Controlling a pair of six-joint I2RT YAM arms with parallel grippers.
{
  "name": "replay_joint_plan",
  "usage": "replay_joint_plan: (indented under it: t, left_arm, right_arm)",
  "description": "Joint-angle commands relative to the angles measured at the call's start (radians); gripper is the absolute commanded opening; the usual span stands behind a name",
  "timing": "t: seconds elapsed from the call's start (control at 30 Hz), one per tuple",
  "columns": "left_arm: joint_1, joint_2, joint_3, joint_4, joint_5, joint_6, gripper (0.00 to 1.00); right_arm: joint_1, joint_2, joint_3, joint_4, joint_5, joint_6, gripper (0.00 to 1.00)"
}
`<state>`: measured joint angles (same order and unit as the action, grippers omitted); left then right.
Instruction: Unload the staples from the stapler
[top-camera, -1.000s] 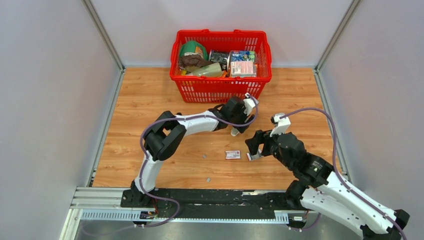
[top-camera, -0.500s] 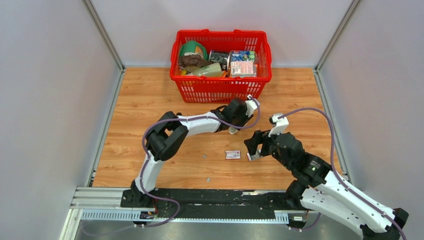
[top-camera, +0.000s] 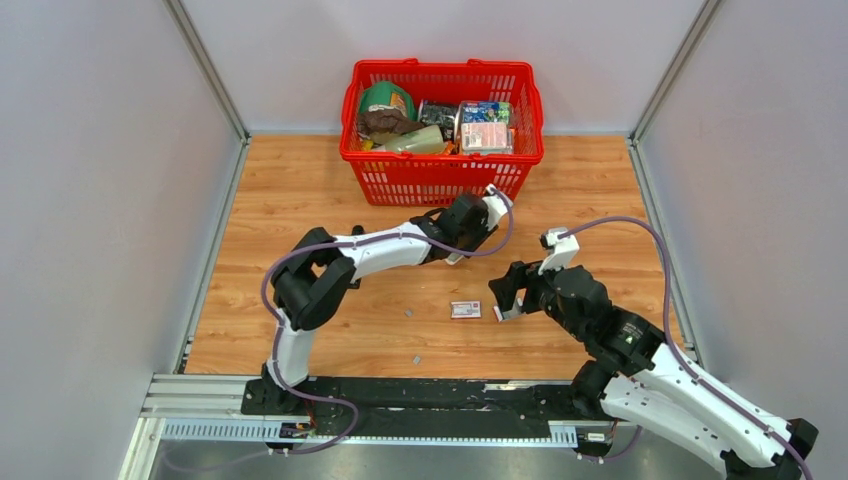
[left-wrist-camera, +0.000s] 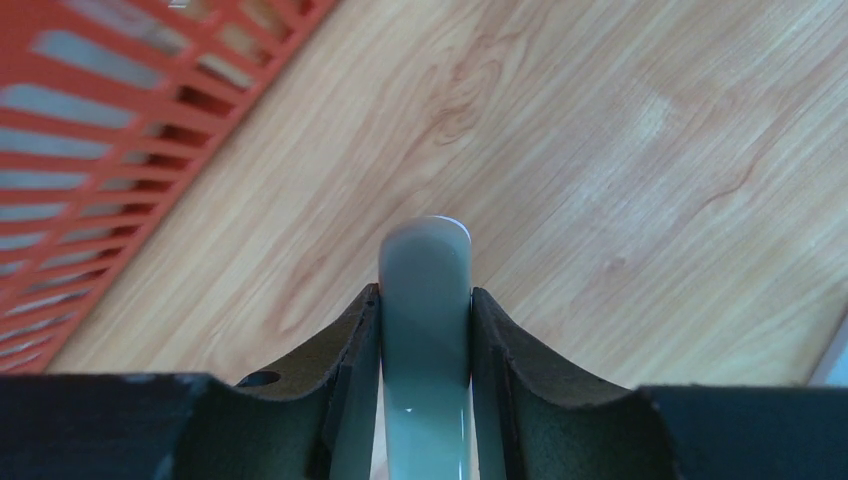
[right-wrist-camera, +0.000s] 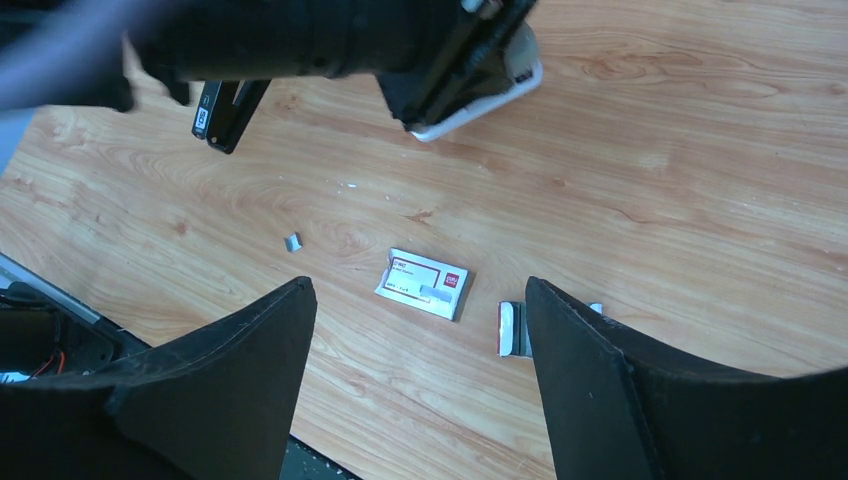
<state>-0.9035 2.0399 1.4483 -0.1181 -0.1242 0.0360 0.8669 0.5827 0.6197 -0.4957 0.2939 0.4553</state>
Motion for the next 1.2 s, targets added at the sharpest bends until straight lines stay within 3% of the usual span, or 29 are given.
replay_joint_plan:
  t: [0.0, 0.43, 0.57, 0.8, 1.03, 1.17]
  left_arm:
    - [-0.006, -0.199, -0.012, -0.067, -0.127, 0.007, 0.0]
    - [0.011, -0.536, -0.161, -0.319, -0.48, -0.03, 0.0]
    - [0.092, -0.677, -0.284, -0.353, -0.457, -0.1, 0.0]
    - [0.33, -0.875, -0.499, -0.299, -0.318, -0.217, 0.0]
    - [0.509, -0.851, -0.58, -0.249, -0.258, -0.286, 0.0]
    - [0.557, -0.775, -0.591, -0.198, -0.252, -0.292, 0.0]
  right_arm:
    - [-0.003, 0.002, 0.025, 0.031, 0.008, -0.004, 0.79]
    - [-0.005, 0.097, 0.038, 0.114, -0.061, -0.003, 0.79]
    - [-0.005, 0.118, 0.029, 0.147, -0.084, 0.006, 0.79]
    - [-0.005, 0.161, 0.011, 0.206, -0.125, 0.026, 0.78]
    - [-0.005, 0.201, 0.008, 0.236, -0.157, 0.039, 0.77]
    - [-0.003, 0.209, 0.003, 0.25, -0.165, 0.043, 0.77]
